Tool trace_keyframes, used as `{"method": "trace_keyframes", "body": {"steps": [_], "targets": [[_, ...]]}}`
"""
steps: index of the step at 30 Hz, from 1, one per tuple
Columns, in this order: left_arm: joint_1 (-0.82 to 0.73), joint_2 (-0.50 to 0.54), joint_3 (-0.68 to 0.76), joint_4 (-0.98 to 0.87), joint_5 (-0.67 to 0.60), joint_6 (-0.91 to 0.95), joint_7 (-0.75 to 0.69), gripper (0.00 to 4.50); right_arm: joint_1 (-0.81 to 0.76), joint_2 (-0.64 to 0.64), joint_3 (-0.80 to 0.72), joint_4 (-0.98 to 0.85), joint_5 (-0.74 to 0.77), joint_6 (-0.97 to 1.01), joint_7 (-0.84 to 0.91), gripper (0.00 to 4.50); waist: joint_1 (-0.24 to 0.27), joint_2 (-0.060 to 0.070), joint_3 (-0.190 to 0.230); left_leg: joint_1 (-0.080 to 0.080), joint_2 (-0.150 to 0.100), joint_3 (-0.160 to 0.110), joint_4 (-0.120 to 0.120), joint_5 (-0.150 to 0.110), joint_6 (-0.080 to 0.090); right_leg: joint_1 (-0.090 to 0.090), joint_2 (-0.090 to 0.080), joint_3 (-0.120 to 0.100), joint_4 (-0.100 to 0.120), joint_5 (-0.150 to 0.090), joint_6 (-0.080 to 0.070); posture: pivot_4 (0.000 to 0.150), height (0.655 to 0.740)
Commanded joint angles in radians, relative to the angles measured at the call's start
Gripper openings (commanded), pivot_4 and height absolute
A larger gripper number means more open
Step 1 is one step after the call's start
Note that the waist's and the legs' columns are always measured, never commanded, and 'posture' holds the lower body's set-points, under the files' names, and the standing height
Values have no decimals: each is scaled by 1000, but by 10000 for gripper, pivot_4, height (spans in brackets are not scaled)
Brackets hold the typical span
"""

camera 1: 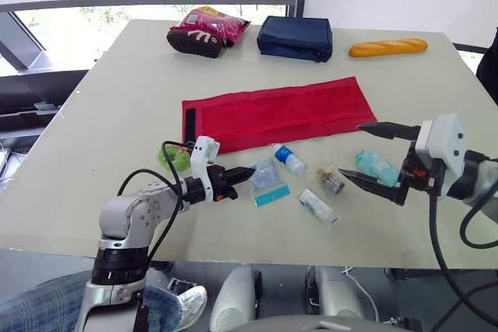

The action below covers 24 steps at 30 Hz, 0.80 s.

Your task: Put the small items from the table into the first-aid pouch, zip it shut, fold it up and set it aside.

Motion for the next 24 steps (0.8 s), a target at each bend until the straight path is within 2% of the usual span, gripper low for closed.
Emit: {"method": "trace_keyframes", "body": {"steps": [1, 5, 11, 20, 24], "targets": [[-5, 46, 101, -81, -112, -11, -75, 516, -24, 33, 1, -35, 52, 24, -44, 45000, 1, 0, 0, 0, 0, 0, 0, 0, 0, -1, 0, 0, 0, 0, 0, 1500, 7164], [-48, 58, 193, -96, -268, 8, -102, 516, -41, 128, 25, -47, 126, 86, -168, 45000, 3, -1, 1, -1, 0, 0, 0, 0, 0, -1, 0, 0, 0, 0, 0, 1500, 7164], [-127, 46, 183, -124, -427, 36, -82, 516, -73, 212, 59, -19, 324, 214, -297, 45000, 1, -1, 1, -2, -1, 0, 0, 0, 0, -1, -1, 0, 0, 1, -2, 1500, 7164], [-196, 28, 106, -128, -500, 27, -49, 516, -178, 253, 111, 84, 538, 336, -397, 45000, -1, -1, 1, -1, -1, 0, 0, 0, 0, -1, 2, 0, 0, 2, -3, 1500, 7164], [-211, 21, 88, -112, -494, 13, -39, 516, -219, 275, 129, 101, 664, 361, -452, 45000, -1, -1, 1, -1, -1, 0, 0, 0, 0, -1, 3, 1, 0, 2, -3, 1500, 7164]]}}
